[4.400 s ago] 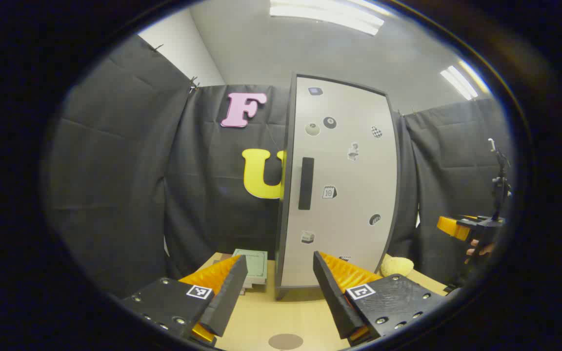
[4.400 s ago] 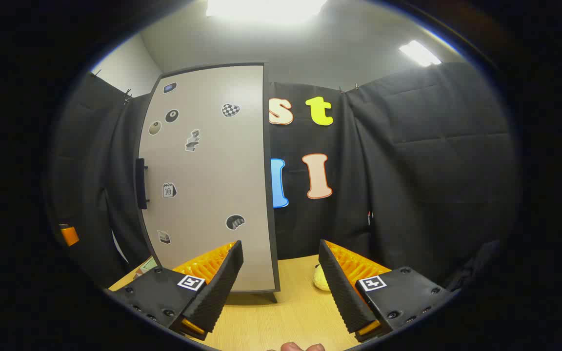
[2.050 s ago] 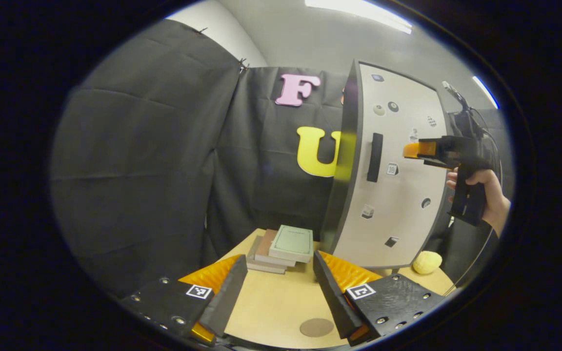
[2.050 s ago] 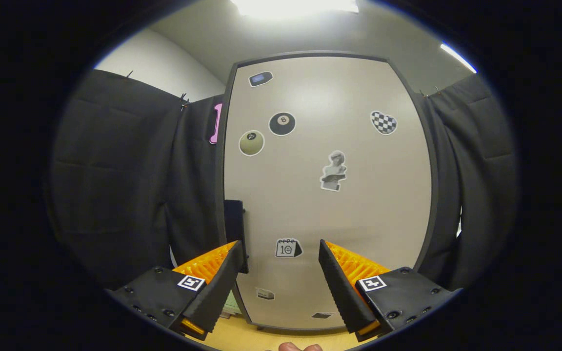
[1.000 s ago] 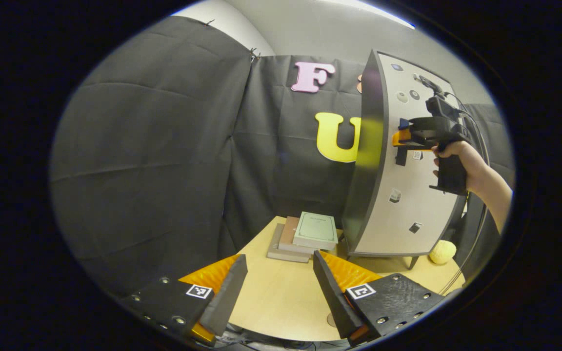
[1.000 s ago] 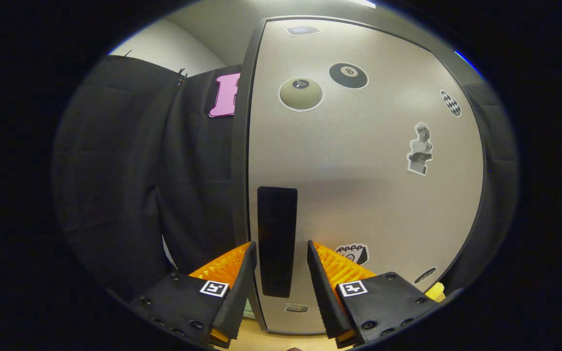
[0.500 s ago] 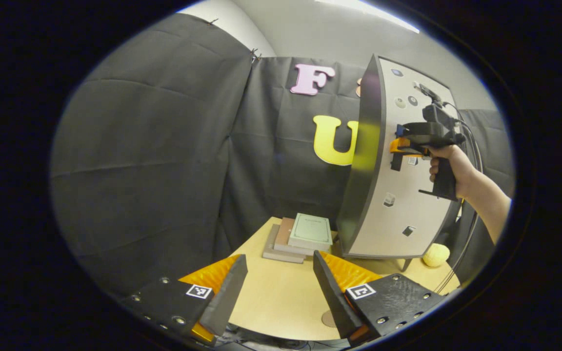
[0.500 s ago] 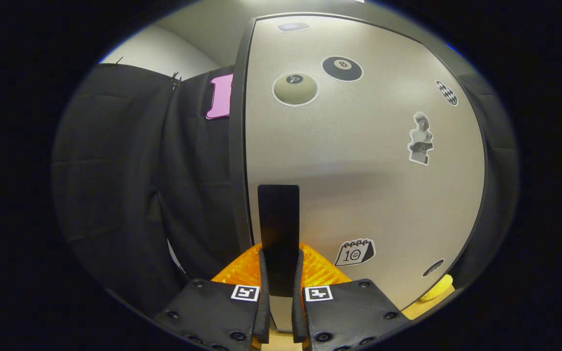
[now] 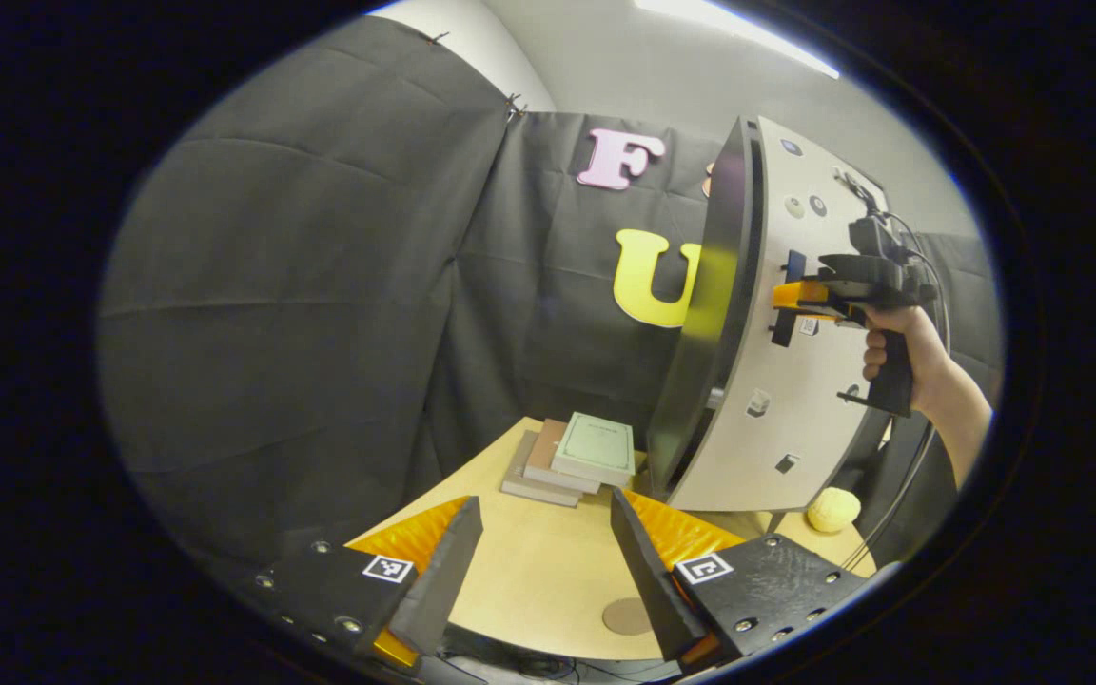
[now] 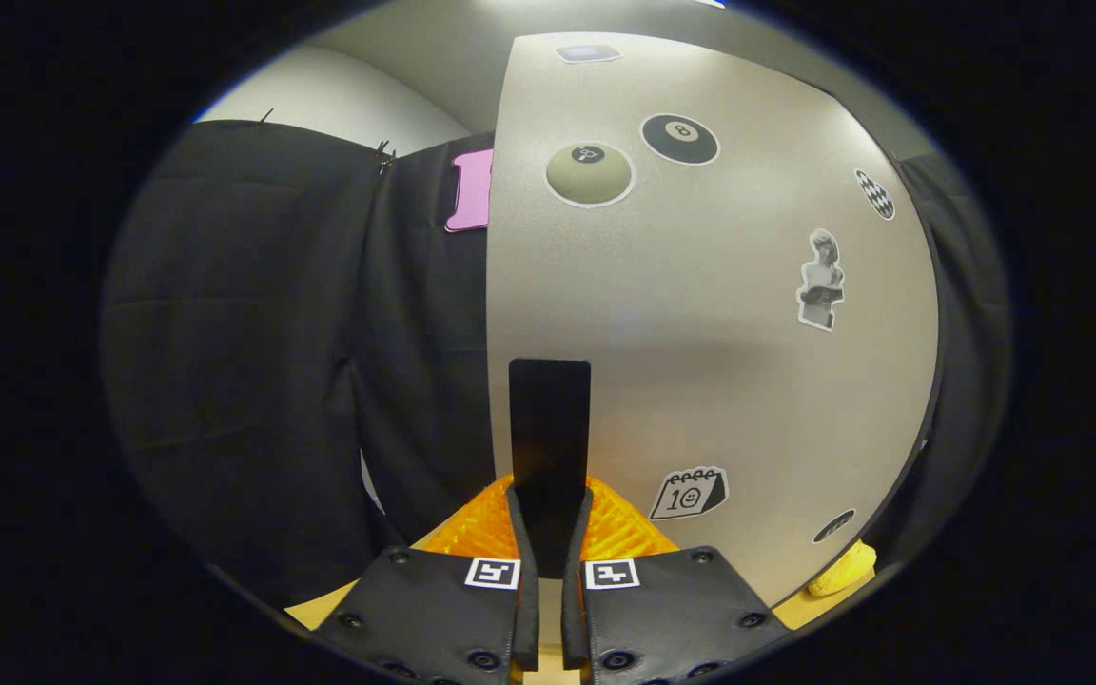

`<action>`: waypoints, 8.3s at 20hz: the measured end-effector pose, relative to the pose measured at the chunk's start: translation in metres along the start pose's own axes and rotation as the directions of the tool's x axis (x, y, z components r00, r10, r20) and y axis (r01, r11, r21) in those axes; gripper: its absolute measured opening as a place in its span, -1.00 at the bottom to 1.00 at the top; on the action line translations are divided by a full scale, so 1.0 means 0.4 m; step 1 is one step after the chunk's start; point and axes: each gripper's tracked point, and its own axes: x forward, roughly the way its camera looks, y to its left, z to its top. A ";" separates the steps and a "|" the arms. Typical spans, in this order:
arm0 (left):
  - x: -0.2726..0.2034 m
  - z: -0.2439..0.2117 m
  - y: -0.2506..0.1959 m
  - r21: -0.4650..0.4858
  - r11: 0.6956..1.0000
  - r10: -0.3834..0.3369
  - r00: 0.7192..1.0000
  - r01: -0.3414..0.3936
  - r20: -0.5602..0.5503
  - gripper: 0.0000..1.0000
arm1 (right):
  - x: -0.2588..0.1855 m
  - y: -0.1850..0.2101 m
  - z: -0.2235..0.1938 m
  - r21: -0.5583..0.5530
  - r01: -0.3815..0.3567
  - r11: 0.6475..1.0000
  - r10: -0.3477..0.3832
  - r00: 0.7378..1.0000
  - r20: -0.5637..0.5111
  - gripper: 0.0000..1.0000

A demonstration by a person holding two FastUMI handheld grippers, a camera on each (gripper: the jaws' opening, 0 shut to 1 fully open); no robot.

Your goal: Open the cabinet door with the right hand, grasp the bottle in the cabinet with the left hand and place it on the coaster, then close the cabinet door with the right hand.

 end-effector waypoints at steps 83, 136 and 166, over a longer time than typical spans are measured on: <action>0.170 0.098 -0.369 0.201 0.776 -0.613 0.790 0.598 0.018 0.68 | -0.380 -0.706 -0.092 0.369 0.623 0.690 -0.645 0.760 -0.077 -0.95; 0.067 0.075 -0.365 0.286 0.758 -0.621 0.783 0.587 0.039 0.51 | -0.223 -1.018 -0.175 0.324 0.630 0.705 -0.626 0.769 -0.134 1.00; -0.204 -0.559 0.294 0.329 0.923 -0.233 0.971 0.201 0.060 0.45 | -0.370 -0.839 -0.261 0.087 0.644 0.760 -0.649 0.752 0.112 0.95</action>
